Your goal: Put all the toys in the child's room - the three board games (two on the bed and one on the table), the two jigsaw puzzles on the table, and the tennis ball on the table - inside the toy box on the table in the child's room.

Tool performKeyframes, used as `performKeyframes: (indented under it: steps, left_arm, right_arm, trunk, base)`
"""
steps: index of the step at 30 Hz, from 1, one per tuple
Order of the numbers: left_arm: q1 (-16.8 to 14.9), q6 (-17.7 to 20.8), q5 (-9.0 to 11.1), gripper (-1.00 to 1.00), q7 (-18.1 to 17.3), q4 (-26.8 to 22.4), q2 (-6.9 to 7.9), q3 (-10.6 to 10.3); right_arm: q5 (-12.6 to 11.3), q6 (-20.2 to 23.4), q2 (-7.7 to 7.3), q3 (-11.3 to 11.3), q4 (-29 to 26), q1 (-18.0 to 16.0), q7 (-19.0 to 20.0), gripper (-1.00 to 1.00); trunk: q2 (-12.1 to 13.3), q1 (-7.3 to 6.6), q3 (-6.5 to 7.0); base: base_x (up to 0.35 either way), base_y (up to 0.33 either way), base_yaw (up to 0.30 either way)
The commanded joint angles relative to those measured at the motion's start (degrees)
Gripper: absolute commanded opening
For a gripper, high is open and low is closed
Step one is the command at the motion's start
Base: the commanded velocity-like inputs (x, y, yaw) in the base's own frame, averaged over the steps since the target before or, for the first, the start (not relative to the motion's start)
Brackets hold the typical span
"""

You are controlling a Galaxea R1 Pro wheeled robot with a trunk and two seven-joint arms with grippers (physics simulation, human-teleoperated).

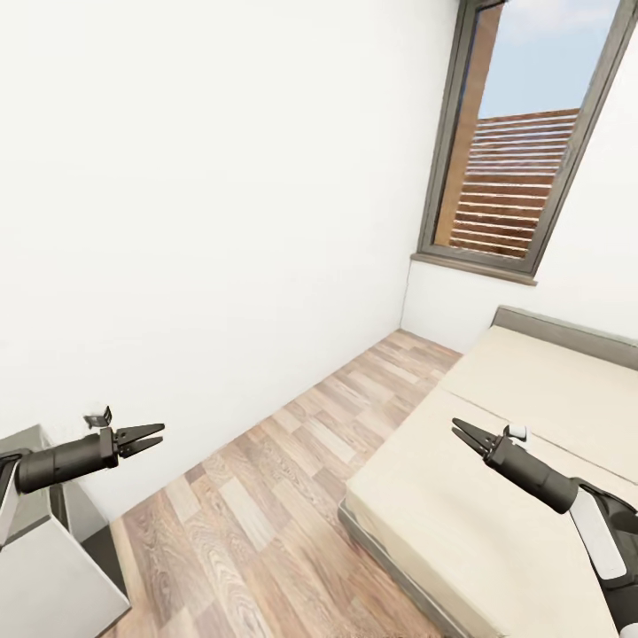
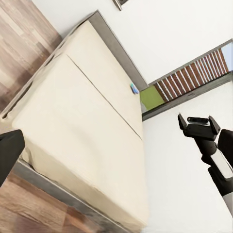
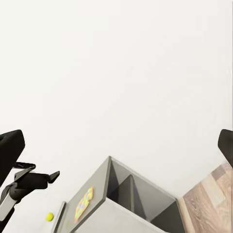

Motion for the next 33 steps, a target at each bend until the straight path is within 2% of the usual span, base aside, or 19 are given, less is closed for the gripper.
performKeyframes:
  steps: [1,33]
  left_arm:
    - [0.0,0.6,0.0,1.0,-0.2,0.0,0.02,0.0]
    - [0.0,0.6,-0.1,1.0,-0.2,0.0,-0.07,-0.1]
  right_arm:
    - [-0.2,0.4,0.0,0.0,0.0,-0.1,0.0,1.0]
    - [-0.2,0.3,0.0,0.0,0.1,-0.1,-0.1,1.0]
  trunk:
    - [-0.1,0.03,-0.16]
    - [-0.1,0.03,-1.07]
  base:
    - [-0.001,0.0,-0.258]
    - [0.0,0.0,-0.258]
